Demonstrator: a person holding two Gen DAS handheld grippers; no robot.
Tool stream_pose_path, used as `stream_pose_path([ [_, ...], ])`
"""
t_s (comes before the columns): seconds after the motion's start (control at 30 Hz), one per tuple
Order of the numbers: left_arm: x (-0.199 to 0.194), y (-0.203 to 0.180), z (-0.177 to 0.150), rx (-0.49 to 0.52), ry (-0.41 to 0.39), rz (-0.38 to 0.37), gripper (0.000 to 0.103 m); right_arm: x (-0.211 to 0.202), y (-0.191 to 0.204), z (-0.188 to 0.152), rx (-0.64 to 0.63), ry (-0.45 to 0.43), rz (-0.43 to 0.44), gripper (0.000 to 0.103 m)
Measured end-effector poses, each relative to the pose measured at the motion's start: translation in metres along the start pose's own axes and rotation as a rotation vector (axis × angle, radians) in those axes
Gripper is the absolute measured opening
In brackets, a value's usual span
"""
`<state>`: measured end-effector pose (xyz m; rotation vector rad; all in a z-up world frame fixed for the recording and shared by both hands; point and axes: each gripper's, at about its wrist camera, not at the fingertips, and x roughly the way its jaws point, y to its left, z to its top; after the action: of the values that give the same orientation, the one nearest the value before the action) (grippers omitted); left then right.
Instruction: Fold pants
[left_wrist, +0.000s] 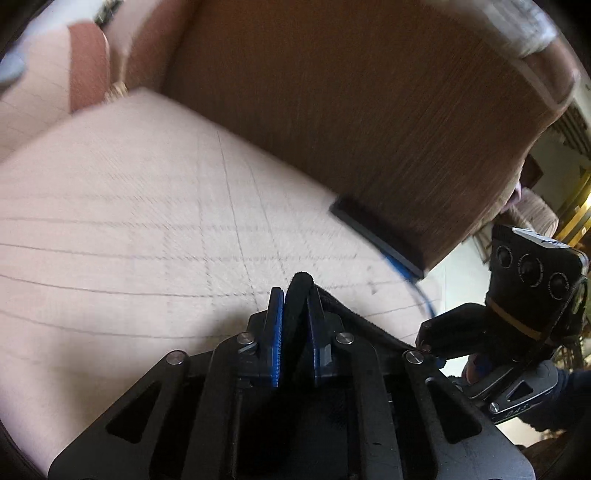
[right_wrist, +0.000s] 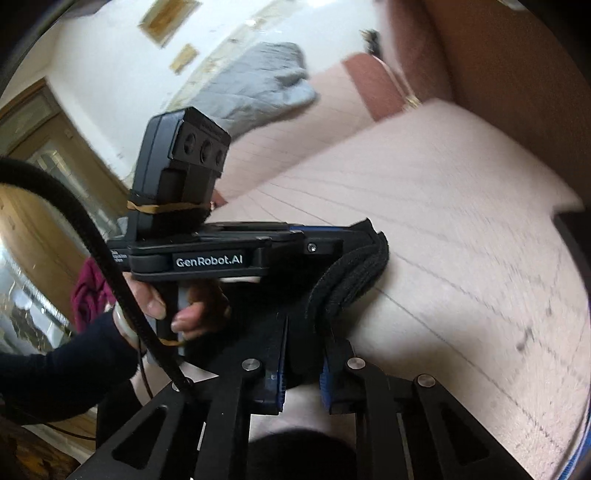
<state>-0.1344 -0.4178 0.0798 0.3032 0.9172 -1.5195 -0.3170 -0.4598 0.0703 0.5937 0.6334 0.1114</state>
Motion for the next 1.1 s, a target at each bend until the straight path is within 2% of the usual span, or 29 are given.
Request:
stream_pose_path([
  [0.1,-0.049,0.004,-0.004,-0.008,-0.086,0.031,0.01,-0.002,0.038,0.015,-0.067,-0.016,0.043,0.013],
  [0.23,-0.108,0.025,-0.027,-0.068,-0.176,0.109,0.01,0.015,0.085,0.03,-0.14,-0.01,0.097,0.013],
  [0.37,-0.151,0.066,-0.068,-0.213,-0.218,0.185,0.01,0.058,0.126,0.03,-0.178,0.047,0.156,0.013],
  [0.43,-0.172,0.089,-0.098,-0.309,-0.223,0.272,0.01,0.086,0.141,0.023,-0.186,0.096,0.179,0.013],
  [0.57,-0.196,0.116,-0.149,-0.46,-0.217,0.321,0.01,0.155,0.164,0.001,-0.194,0.213,0.17,0.013],
  [0.63,-0.202,0.121,-0.171,-0.518,-0.204,0.338,0.022,0.188,0.164,-0.011,-0.172,0.275,0.157,0.014],
  [0.67,-0.203,0.121,-0.181,-0.542,-0.201,0.337,0.037,0.201,0.164,-0.017,-0.151,0.297,0.143,0.016],
  [0.7,-0.204,0.121,-0.184,-0.553,-0.202,0.337,0.051,0.202,0.163,-0.018,-0.136,0.274,0.153,0.021],
  [0.77,-0.204,0.116,-0.194,-0.575,-0.217,0.321,0.055,0.197,0.163,-0.014,-0.11,0.271,0.219,0.052],
  [0.83,-0.206,0.116,-0.197,-0.587,-0.22,0.293,0.055,0.184,0.166,-0.011,-0.108,0.286,0.264,0.054],
  [0.87,-0.204,0.114,-0.198,-0.592,-0.217,0.284,0.056,0.173,0.167,-0.009,-0.134,0.273,0.254,0.054],
  [0.97,-0.195,0.108,-0.193,-0.576,-0.202,0.287,0.056,0.139,0.159,-0.003,-0.178,0.199,0.173,0.054],
  [1.1,-0.17,0.093,-0.182,-0.547,-0.141,0.344,0.056,0.113,0.13,0.009,-0.137,0.155,0.034,0.054],
])
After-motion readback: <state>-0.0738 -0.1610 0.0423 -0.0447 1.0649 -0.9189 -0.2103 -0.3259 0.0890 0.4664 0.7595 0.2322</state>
